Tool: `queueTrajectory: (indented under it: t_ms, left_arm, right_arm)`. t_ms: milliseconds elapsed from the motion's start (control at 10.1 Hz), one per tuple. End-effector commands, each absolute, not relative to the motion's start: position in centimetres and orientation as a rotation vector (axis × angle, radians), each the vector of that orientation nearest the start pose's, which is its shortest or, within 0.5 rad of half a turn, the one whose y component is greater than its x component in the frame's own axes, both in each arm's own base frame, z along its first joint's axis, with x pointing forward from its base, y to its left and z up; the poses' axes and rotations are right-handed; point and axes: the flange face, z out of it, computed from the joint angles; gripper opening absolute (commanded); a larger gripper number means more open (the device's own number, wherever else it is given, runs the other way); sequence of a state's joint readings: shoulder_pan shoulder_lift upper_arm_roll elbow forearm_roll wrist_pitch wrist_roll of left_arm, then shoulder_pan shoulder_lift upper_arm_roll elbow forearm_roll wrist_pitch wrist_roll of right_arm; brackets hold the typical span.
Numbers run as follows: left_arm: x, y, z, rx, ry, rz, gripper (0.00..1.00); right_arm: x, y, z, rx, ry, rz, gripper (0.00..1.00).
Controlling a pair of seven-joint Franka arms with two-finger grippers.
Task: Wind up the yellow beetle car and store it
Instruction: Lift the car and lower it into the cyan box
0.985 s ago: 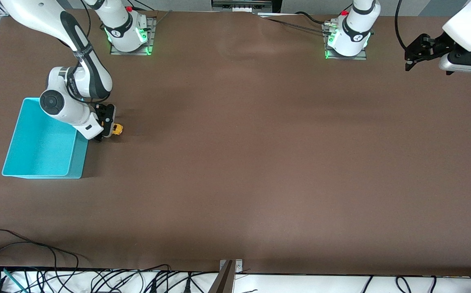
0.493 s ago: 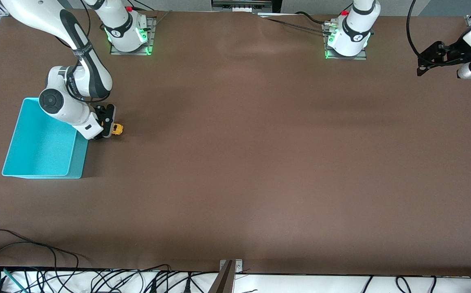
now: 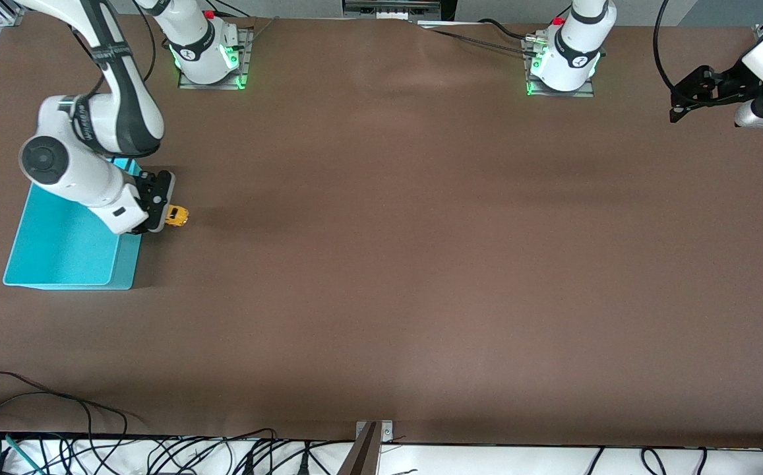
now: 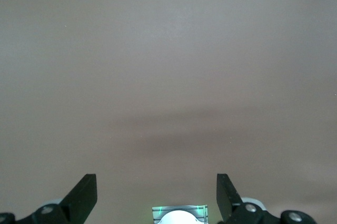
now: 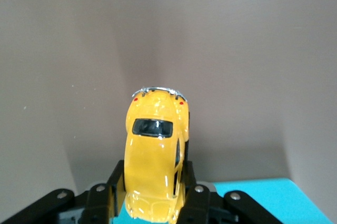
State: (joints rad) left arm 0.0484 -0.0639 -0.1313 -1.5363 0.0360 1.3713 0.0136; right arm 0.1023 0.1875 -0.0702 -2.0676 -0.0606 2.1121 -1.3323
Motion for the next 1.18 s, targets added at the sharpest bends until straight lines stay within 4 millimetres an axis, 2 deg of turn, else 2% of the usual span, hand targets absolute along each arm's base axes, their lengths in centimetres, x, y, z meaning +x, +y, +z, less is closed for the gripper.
queueTrajectory:
  t_ms: [0,197,394,591,887,1084]
  left_arm:
    - [51.3,-4.4,66.6,-3.114,0.135,0.157,1.0]
    - [51.3,-4.4,66.7,-3.112,0.137,0.155,1.0]
    - [51.3,-4.4,66.7,-3.114,0.135,0.155,1.0]
    - [51.2,-5.1,66.7,-3.111,0.156,0.152,1.0]
    - [51.2,-4.9,66.7,-3.106,0.152,0.154,1.0]
    - [51.4,-4.2,66.6,-3.109,0.136,0.157,1.0]
  right_arm:
    - [57.3,-2.5,35.4,-2.419,-1.944,0.247,0.0]
    - [57.6,-6.5,35.7,-2.436,-1.945,0.235,0.0]
    - [57.5,-9.9,35.2,-2.454,-1.93,0.231,0.0]
    - [57.4,-13.8,32.5,-2.457,-1.928,0.235,0.0]
    - [56.9,-17.5,27.7,-2.395,-1.971,0.272,0.0]
    - [56.2,-18.8,24.1,-2.373,-1.947,0.317,0.0]
